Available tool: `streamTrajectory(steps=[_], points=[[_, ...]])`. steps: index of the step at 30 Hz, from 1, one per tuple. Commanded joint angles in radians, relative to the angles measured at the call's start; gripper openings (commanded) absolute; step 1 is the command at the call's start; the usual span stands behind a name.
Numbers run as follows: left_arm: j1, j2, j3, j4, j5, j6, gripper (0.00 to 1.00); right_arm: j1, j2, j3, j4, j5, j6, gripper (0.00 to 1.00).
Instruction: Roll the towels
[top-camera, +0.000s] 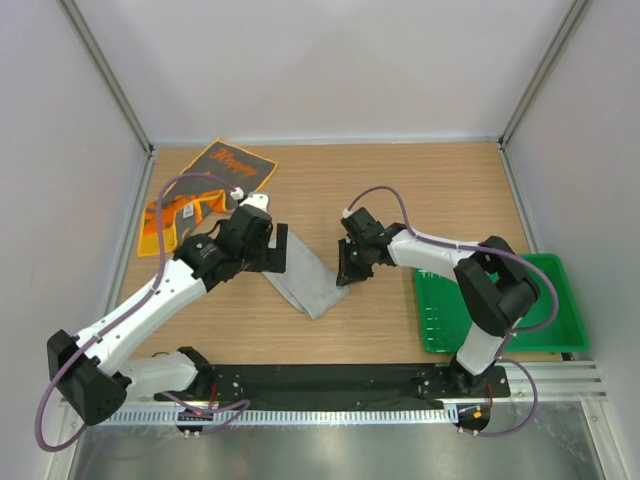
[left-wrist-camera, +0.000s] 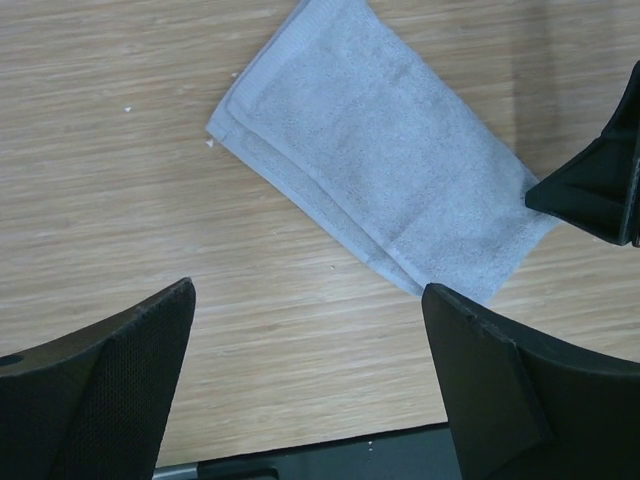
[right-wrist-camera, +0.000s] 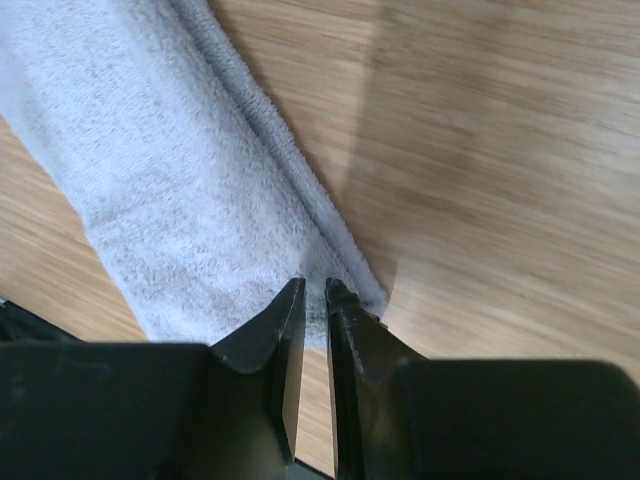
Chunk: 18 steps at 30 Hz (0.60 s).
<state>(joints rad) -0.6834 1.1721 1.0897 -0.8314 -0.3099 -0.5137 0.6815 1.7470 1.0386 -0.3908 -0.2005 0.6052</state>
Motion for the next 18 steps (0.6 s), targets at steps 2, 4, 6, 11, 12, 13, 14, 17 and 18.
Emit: streamTrajectory(steps=[2,4,6,11,12,13,14,17,18], points=[[-0.01,-0.109,-0.052,0.242,-0.041,0.058,1.0,0.006,-0.153,0.055,-0.092,0.113,-0.044,0.2],[-0.011,-0.153,-0.122,0.326,-0.055,0.081,1.0,0.006,-0.233,0.058,-0.111,0.159,-0.051,0.2],[-0.011,-0.235,-0.181,0.461,-0.129,0.018,1.0,0.006,-0.294,0.041,-0.111,0.196,-0.061,0.21],[-0.011,-0.333,-0.304,0.605,0.044,0.012,1.0,0.004,-0.527,-0.06,-0.092,0.331,-0.07,0.18],[-0.011,-0.313,-0.289,0.566,0.076,0.029,1.0,0.006,-0.568,-0.081,-0.082,0.332,-0.071,0.2],[-0.011,-0.287,-0.225,0.516,0.086,0.024,1.0,0.006,-0.637,-0.119,-0.062,0.334,-0.074,0.28],[-0.011,-0.261,-0.2,0.456,0.088,0.015,1.0,0.006,-0.676,-0.138,-0.051,0.334,-0.077,0.39],[-0.037,-0.169,-0.16,0.318,0.036,-0.015,1.0,0.006,-0.79,-0.193,-0.037,0.343,-0.071,0.75],[-0.057,-0.154,-0.163,0.284,-0.021,-0.023,1.0,0.006,-0.814,-0.204,-0.036,0.36,-0.068,0.8]])
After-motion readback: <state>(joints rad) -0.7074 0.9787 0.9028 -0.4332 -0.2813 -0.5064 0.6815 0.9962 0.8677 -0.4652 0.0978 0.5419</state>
